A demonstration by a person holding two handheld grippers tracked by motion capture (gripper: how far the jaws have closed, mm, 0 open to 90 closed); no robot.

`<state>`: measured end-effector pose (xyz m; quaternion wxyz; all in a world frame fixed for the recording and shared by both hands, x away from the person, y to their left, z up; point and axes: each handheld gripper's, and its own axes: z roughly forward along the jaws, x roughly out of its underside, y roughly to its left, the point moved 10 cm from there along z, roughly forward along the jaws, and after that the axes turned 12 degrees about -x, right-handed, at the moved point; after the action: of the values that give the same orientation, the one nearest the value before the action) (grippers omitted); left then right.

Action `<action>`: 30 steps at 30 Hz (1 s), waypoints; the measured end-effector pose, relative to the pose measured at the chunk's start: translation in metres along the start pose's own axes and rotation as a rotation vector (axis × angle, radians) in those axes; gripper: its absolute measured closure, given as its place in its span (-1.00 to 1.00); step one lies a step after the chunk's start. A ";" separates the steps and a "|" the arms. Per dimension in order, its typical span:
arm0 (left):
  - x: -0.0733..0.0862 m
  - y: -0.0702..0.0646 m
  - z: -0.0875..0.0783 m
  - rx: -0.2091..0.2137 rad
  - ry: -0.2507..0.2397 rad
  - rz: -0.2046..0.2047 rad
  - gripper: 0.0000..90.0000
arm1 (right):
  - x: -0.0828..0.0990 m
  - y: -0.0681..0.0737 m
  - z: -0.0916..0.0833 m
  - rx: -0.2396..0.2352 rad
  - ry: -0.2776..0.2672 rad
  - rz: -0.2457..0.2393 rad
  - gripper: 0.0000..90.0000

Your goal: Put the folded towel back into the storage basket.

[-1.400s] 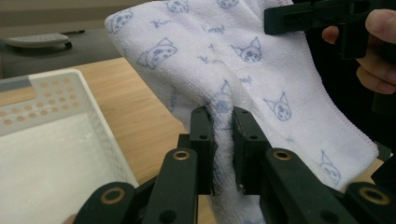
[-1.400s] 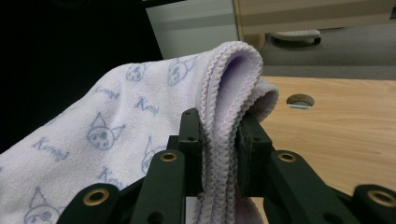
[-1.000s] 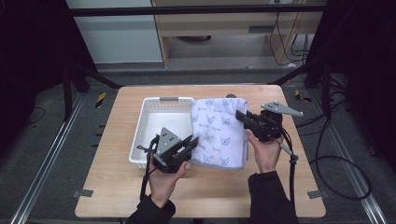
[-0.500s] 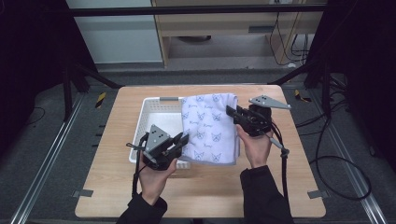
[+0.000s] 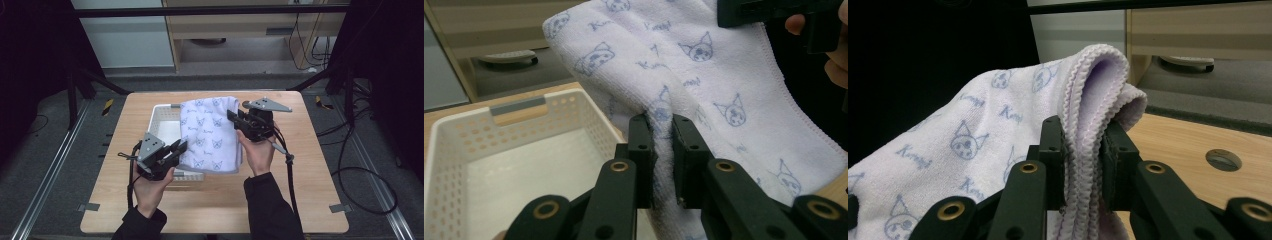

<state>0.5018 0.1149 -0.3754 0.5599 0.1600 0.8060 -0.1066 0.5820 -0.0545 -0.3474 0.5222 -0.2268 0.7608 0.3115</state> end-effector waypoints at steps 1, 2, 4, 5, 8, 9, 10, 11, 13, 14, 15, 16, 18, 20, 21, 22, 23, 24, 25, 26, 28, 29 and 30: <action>0.000 0.004 0.000 -0.002 0.001 -0.003 0.78 | 0.000 0.001 0.002 0.001 0.002 -0.001 0.67; 0.001 0.005 -0.001 -0.004 0.001 -0.007 0.78 | 0.000 0.003 0.004 0.001 0.006 -0.003 0.67; 0.002 0.008 -0.001 -0.007 0.001 -0.009 0.78 | 0.000 0.004 0.006 0.002 0.005 -0.009 0.67; 0.002 0.011 -0.001 -0.010 0.001 -0.013 0.78 | -0.002 0.008 0.010 0.001 0.005 -0.015 0.67; 0.002 0.017 -0.003 -0.014 -0.001 -0.014 0.78 | -0.003 0.012 0.016 0.003 0.007 -0.023 0.67; 0.002 0.019 -0.003 -0.015 -0.002 -0.015 0.78 | -0.003 0.012 0.016 0.003 0.007 -0.023 0.67; 0.002 0.022 -0.004 -0.018 -0.005 -0.022 0.78 | -0.005 0.015 0.020 0.002 0.006 -0.023 0.67; 0.001 0.025 -0.005 -0.019 -0.006 -0.025 0.78 | -0.006 0.016 0.021 0.002 0.007 -0.027 0.67; 0.001 0.027 -0.005 -0.022 -0.008 -0.026 0.78 | -0.007 0.018 0.023 0.002 0.009 -0.030 0.66; 0.001 0.031 -0.006 -0.024 -0.011 -0.032 0.78 | -0.009 0.021 0.027 0.001 0.009 -0.038 0.66; 0.001 0.031 -0.006 -0.024 -0.011 -0.032 0.78 | -0.009 0.021 0.027 0.001 0.009 -0.038 0.66; 0.001 0.034 -0.007 -0.028 -0.014 -0.035 0.78 | -0.010 0.023 0.031 -0.001 0.011 -0.041 0.66; 0.000 0.038 -0.009 -0.034 -0.016 -0.040 0.78 | -0.011 0.025 0.033 -0.003 0.011 -0.042 0.66; 0.001 0.043 -0.010 -0.044 -0.014 -0.041 0.78 | -0.011 0.028 0.038 -0.009 0.009 -0.044 0.66; 0.001 0.043 -0.010 -0.044 -0.014 -0.041 0.78 | -0.011 0.028 0.038 -0.009 0.009 -0.044 0.66; 0.001 0.047 -0.010 -0.051 -0.015 -0.044 0.78 | -0.011 0.029 0.042 -0.009 0.012 -0.044 0.66; 0.001 0.048 -0.010 -0.054 -0.015 -0.045 0.78 | -0.012 0.030 0.043 -0.010 0.010 -0.046 0.66; 0.002 0.050 -0.010 -0.058 -0.015 -0.046 0.78 | -0.012 0.031 0.045 -0.010 0.011 -0.046 0.66; 0.002 0.051 -0.010 -0.061 -0.015 -0.051 0.78 | -0.012 0.032 0.046 -0.011 0.012 -0.046 0.66; 0.002 0.052 -0.010 -0.063 -0.015 -0.051 0.78 | -0.013 0.033 0.048 -0.013 0.011 -0.048 0.66; 0.002 0.055 -0.010 -0.072 -0.017 -0.049 0.78 | -0.014 0.034 0.051 -0.017 0.011 -0.046 0.66; 0.002 0.057 -0.010 -0.075 -0.019 -0.049 0.78 | -0.015 0.035 0.053 -0.021 0.010 -0.046 0.66; 0.001 0.057 -0.010 -0.073 -0.019 -0.055 0.78 | -0.016 0.035 0.054 -0.024 0.007 -0.045 0.66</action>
<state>0.5139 0.1720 -0.3726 0.5700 0.1164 0.8079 -0.0941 0.5994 0.0088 -0.3382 0.5237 -0.2512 0.7535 0.3080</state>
